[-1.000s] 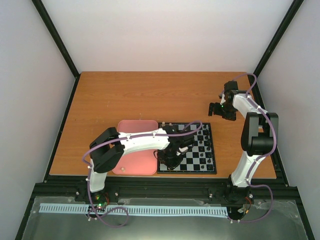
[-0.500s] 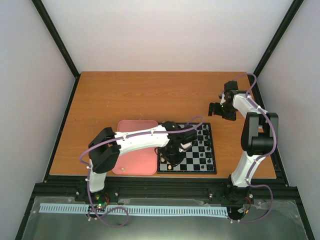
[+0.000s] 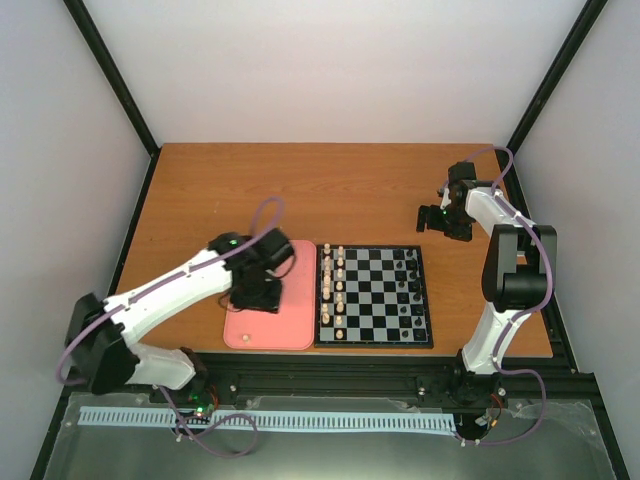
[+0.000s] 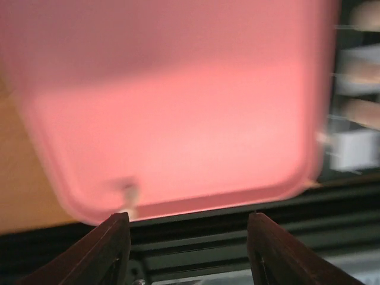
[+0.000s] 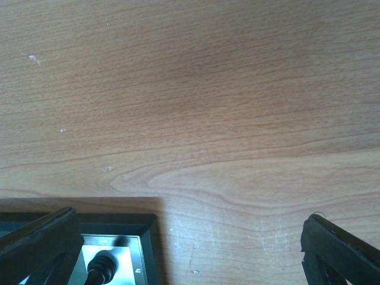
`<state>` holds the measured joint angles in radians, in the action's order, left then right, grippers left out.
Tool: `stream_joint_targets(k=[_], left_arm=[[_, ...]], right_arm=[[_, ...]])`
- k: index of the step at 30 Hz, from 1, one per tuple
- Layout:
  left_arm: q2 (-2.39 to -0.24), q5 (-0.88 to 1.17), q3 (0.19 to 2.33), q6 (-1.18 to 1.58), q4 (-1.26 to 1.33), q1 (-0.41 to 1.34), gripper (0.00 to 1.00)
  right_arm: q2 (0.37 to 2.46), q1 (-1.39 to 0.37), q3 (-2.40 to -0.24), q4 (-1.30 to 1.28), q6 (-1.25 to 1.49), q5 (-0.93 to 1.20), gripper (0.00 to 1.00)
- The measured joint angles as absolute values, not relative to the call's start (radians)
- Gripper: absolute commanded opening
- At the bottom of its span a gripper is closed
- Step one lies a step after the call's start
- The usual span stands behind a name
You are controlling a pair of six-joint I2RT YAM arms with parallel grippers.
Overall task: Set up the chess pieces on the board
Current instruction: Pick up the chess piece from the storage box.
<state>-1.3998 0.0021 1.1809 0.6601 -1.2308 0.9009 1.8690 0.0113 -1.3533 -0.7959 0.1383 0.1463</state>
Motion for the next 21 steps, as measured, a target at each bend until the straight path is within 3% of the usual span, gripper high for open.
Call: stream_joint_targets(k=[6,13,17,21], left_arm=[[-1.198,0.011,0.882,0.750,-1.247,0.660,0.60],[-1.280,0.091,0.754,0.759,-1.158,0.619,0.59],[-1.301,0.125,0.722,0.758,-1.124,0.614,0.55],[-1.306,0.146,0.722,0.754,-1.095,0.612,0.44]], right_arm=[[1.869,0.011,-1.353,-0.796,0.138,0.146,1.00],[1.875,0.011,-1.353,-0.797,0.137,0.146,1.00],[1.889,0.011,-1.353,-0.797,0.136,0.146,1.00],[1.897,0.011,-1.353,-0.797,0.136,0.146,1.00]])
